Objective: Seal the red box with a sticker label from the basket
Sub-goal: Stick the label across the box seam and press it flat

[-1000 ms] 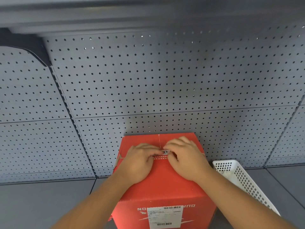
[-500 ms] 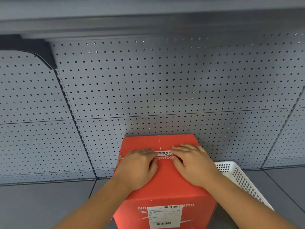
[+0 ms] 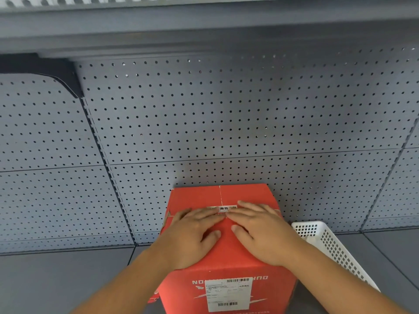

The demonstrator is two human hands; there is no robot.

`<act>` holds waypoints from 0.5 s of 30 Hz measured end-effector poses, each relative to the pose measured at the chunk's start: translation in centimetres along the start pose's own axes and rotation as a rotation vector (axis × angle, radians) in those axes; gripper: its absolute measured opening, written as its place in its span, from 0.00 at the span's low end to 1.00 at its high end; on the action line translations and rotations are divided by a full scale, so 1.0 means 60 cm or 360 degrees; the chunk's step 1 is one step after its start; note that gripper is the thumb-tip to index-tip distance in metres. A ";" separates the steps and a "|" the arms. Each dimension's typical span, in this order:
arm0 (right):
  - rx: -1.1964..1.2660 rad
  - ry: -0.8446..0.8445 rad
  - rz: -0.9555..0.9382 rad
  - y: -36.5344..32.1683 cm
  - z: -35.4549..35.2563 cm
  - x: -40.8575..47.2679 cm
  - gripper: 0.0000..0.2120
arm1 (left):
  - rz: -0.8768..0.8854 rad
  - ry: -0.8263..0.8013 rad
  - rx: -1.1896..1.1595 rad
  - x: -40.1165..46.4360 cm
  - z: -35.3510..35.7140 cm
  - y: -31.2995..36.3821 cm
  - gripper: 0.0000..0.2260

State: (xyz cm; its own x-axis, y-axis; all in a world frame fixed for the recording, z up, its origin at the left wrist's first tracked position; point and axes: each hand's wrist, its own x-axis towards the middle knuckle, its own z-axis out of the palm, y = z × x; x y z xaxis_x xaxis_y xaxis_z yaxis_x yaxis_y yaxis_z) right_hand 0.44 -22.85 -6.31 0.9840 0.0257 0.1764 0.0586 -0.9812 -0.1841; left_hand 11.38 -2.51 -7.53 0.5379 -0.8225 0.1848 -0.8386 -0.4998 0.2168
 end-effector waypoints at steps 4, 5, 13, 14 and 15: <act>0.0001 -0.0048 0.0047 0.000 0.007 -0.013 0.25 | 0.0031 0.0019 -0.0034 -0.001 0.006 -0.008 0.23; -0.0012 -0.0025 0.0061 0.002 0.008 -0.017 0.25 | 0.0040 0.0054 -0.0046 -0.001 0.007 -0.009 0.23; -0.0096 0.0229 0.0187 0.000 0.015 -0.032 0.27 | -0.0061 0.0381 -0.0030 -0.017 0.017 -0.016 0.21; -0.0122 0.0257 0.0206 -0.001 0.015 -0.033 0.27 | -0.0073 0.0395 -0.0012 -0.017 0.017 -0.016 0.21; -0.0152 0.0274 0.0224 -0.002 0.017 -0.034 0.27 | -0.0079 0.0409 0.0010 -0.018 0.017 -0.015 0.21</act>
State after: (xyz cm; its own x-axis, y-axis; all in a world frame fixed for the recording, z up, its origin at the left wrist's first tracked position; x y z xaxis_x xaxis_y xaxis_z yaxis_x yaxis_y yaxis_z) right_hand -1.39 -22.57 -7.62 0.9378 -0.1373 0.3190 -0.1011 -0.9867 -0.1275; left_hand 11.48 -1.45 -8.88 0.5821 -0.7012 0.4116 -0.8106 -0.5402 0.2261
